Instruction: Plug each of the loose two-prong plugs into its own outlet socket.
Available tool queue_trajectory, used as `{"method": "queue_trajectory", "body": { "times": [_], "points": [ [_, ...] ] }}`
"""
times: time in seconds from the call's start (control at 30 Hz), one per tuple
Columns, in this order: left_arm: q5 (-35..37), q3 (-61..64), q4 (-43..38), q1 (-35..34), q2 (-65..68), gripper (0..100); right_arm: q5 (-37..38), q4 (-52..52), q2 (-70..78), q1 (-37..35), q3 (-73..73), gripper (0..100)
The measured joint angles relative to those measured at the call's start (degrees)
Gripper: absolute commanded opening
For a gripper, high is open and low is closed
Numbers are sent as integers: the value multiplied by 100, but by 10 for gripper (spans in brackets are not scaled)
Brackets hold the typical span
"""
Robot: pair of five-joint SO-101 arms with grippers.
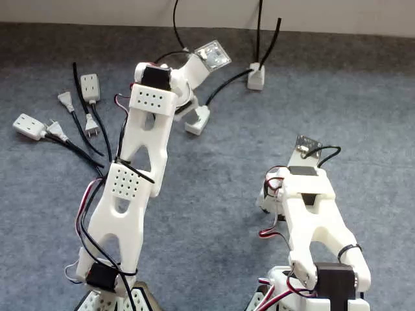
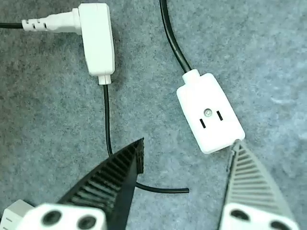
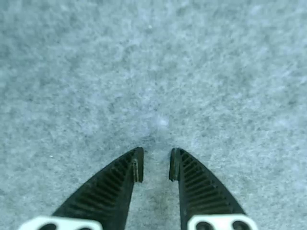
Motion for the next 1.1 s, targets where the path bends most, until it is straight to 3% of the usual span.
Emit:
{"method": "queue_trajectory", "body": {
  "times": [0.27, 0.57, 0.93, 1.1],
  "points": [
    [18, -35, -800, -26, 651, 274, 0, 0, 0, 0, 0, 101],
    [26, -185, -879, 149, 879, 274, 0, -9, 0, -9, 0, 101],
    [18, -123, 44, 923, 967, 274, 0, -9, 0, -9, 0, 101],
    [18, -123, 79, 985, 1002, 273, 0, -9, 0, -9, 0, 101]
  ]
}}
